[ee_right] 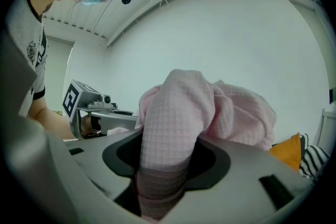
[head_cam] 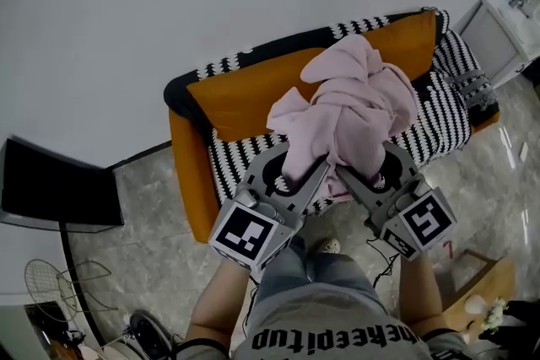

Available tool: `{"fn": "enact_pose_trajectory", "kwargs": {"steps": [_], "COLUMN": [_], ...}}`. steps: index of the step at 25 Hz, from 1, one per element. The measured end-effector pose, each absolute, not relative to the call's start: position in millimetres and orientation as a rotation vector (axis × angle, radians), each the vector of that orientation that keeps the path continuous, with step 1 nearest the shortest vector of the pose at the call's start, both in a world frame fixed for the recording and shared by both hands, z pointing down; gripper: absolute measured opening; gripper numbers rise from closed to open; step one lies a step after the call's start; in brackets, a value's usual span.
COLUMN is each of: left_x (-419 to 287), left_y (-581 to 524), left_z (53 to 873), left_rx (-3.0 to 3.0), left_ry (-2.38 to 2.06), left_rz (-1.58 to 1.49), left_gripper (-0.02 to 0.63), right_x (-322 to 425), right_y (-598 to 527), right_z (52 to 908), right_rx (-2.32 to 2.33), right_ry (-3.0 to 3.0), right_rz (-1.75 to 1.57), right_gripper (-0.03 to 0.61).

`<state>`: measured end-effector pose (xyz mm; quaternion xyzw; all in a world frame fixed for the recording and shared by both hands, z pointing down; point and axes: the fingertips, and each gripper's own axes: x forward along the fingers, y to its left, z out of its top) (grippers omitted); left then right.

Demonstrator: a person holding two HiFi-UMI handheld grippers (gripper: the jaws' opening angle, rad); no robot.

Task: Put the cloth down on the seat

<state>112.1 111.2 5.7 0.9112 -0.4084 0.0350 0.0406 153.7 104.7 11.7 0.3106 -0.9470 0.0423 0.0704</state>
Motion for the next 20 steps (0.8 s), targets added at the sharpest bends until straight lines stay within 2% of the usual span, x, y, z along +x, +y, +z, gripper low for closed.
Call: {"fn": "enact_pose_trajectory", "kwargs": {"steps": [20], "left_x": [36.7], "left_y": [50.2], "left_z": [93.0], "left_rx": [2.619], "left_ry": [-1.07], "left_rz": [0.222], "left_gripper": [0.169], "right_x": [77.9], "right_y": [43.4], "right_z": [97.0], "right_rx": [0.978], "right_ry": [-2.719], "right_rz": [0.35], "right_gripper": [0.238]}}
